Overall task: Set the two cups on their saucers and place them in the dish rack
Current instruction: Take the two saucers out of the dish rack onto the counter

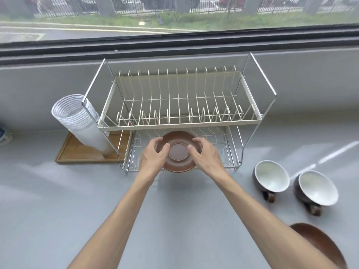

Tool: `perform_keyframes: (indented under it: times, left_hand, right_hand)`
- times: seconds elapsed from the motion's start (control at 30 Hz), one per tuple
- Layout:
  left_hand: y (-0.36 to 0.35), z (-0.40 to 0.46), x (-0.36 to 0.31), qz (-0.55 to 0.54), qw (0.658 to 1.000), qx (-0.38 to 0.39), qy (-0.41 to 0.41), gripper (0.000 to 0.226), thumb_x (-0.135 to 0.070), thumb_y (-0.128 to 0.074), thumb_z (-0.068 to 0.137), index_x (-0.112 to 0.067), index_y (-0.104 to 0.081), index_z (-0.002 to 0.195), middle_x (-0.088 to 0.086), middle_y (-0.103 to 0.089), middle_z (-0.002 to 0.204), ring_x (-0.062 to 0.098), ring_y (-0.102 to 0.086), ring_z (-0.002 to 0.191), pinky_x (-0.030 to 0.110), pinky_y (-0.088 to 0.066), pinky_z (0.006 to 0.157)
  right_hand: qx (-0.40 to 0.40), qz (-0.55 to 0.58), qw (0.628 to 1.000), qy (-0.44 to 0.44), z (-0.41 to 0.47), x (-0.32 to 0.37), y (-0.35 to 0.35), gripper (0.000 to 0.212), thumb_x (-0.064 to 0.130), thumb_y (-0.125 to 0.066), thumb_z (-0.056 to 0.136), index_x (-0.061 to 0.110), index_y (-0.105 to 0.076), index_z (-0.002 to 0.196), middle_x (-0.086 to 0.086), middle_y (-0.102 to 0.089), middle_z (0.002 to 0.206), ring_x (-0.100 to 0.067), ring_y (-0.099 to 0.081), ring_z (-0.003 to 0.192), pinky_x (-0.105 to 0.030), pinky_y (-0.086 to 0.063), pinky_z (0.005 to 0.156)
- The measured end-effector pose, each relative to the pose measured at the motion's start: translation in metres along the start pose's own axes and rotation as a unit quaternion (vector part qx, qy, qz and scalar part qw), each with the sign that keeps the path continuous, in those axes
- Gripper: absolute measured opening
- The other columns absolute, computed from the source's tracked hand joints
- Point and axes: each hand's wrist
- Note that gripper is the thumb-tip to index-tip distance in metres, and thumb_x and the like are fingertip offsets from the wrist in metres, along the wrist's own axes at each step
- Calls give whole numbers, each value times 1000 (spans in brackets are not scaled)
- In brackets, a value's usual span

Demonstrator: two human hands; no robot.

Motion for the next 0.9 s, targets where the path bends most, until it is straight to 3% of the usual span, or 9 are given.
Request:
perform_keyframes:
  times: [0.13,0.33,0.67,0.83,0.9]
  left_hand:
    - [-3,-31,3,-4,1000,16,0,54,-65,-56,67,-45,-58,118,-5,-63,112,23,-66,112,51,-55,95]
    - [-22,-82,13,2,998,57,-19,58,-68,-56,68,-46,-58,121,-4,-63,120,22,-65,116,50,-54,97]
    - [-76,-154,43,-24,989,143,7,48,-70,-63,66,-53,-60,111,-9,-63,117,19,-68,108,50,-56,95]
    - [-102,-172,54,-24,985,171,27,24,-66,-64,70,-64,-58,93,-14,-62,114,18,-66,111,49,-54,97]
    - [-110,-176,57,-27,983,179,31,23,-66,-65,70,-64,-58,92,-13,-61,115,20,-64,114,50,-53,99]
  right_hand:
    - [-4,-5,1000,-12,-34,-13,17,44,42,-55,93,28,-53,135,-5,-60,134,-23,-52,127,-37,-41,105]
    - [-20,1,999,-38,-90,-44,39,44,46,-55,92,33,-53,134,-6,-58,134,-25,-55,123,-36,-42,103]
    - [-53,24,992,-112,-169,-117,60,43,45,-57,91,31,-55,132,-7,-60,127,-23,-54,123,-36,-42,103]
    - [-60,33,985,-157,-193,-147,64,44,46,-56,90,30,-55,131,-3,-54,98,-22,-58,99,-33,-45,92]
    - [-62,40,983,-168,-200,-155,65,43,44,-56,92,29,-55,132,-6,-55,100,-20,-56,96,-30,-42,87]
Point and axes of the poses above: each hand's wrist, its own z-axis towards the middle knuckle, its own y-axis out of the back of the hand, x = y × z
